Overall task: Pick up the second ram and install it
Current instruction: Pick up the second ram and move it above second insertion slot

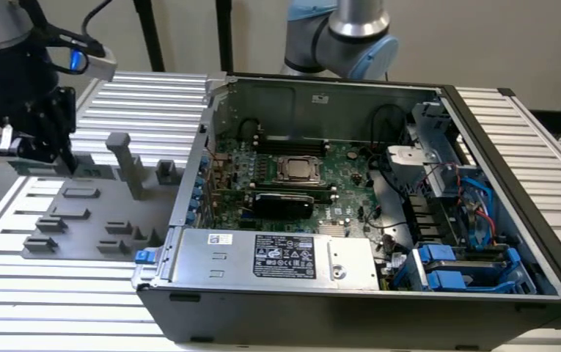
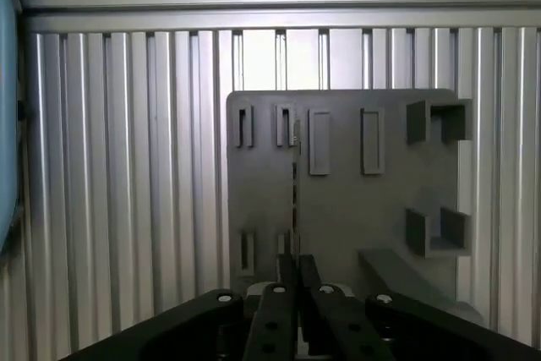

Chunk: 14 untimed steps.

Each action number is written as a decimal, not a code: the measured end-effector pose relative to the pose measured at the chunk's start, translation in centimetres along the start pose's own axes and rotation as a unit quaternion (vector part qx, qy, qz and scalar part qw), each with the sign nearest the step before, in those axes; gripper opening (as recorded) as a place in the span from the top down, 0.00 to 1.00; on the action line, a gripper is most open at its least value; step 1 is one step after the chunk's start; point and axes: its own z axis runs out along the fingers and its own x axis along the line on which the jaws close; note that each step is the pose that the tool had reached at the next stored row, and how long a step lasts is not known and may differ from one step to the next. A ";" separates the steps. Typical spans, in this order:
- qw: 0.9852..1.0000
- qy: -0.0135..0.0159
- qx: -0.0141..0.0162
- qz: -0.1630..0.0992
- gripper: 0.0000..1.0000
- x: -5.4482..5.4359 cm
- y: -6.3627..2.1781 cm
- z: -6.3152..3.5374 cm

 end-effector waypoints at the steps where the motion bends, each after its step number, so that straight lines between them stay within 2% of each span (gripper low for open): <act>1: 1.000 0.000 0.000 0.000 1.00 0.0 -0.31 -0.44; 5: 1.000 0.000 0.000 0.000 1.00 0.0 -1.84 -2.29; 14: 1.000 -0.003 -0.001 0.000 1.00 -0.2 -5.85 -6.53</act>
